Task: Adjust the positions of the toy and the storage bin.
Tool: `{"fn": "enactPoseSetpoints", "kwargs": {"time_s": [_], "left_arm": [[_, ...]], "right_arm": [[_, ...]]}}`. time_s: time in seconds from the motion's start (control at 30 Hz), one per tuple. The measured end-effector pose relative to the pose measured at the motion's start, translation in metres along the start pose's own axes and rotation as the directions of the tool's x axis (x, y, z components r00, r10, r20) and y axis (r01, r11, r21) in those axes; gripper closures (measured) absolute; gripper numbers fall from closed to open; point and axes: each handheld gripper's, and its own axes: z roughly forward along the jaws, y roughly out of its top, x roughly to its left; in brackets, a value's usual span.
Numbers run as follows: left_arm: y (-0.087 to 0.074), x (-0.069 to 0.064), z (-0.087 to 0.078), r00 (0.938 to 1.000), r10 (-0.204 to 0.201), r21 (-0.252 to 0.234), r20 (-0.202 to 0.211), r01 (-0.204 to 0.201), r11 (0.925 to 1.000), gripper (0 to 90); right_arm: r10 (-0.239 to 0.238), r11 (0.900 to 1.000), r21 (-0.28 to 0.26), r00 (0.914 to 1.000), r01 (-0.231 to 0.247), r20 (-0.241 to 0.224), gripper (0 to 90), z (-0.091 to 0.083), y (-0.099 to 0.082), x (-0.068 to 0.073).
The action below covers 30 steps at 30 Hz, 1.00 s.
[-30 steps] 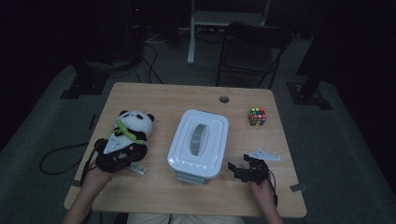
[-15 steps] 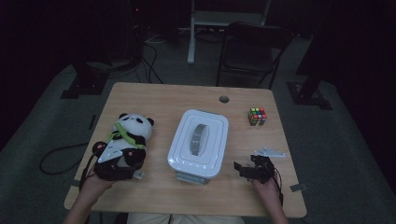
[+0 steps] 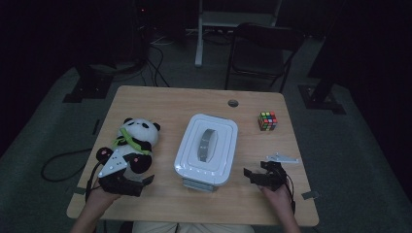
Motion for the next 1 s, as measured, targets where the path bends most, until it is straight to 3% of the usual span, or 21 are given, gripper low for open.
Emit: {"fn": "enactPoseSetpoints", "kwargs": {"time_s": [0.07,0.3,0.4,0.53,0.77,0.83,1.0], "left_arm": [[0.001,-0.006,0.002,0.9995,0.027,0.006,0.014,-0.027,0.9996,0.5],[-0.009,-0.016,0.020,0.9960,0.053,0.037,0.072,-0.056,0.9978,0.6],[-0.015,-0.021,0.031,0.9961,0.073,0.066,0.050,-0.076,0.9949,0.6],[-0.020,-0.025,0.042,0.9956,0.079,0.101,0.051,-0.084,0.9913,0.6],[-0.032,-0.031,0.055,0.9979,0.064,0.124,0.002,-0.064,0.9903,0.6],[-0.037,-0.034,0.058,0.9980,0.062,0.138,0.016,-0.063,0.9885,0.6],[-0.046,-0.035,0.067,0.9984,0.054,0.185,0.019,-0.057,0.9811,0.6]], "right_arm": [[0.003,1.0000,-0.007,1.0000,-0.003,-0.003,11.7,-0.001,0.001,-0.001],[0.004,0.9988,-0.049,0.9995,-0.003,0.030,11.6,-0.011,0.009,-0.012],[-0.003,0.9976,-0.069,0.9978,0.008,0.067,11.6,-0.016,0.014,-0.018],[-0.012,0.9963,-0.083,0.9934,0.022,0.114,11.6,-0.019,0.023,-0.028],[0.011,0.9901,-0.139,0.9820,0.016,0.189,11.7,-0.021,0.041,-0.050],[0.006,0.9871,-0.157,0.9767,0.028,0.215,11.7,-0.020,0.047,-0.054],[0.034,0.9861,-0.166,0.9729,0.004,0.229,11.7,-0.013,0.060,-0.068]]}}
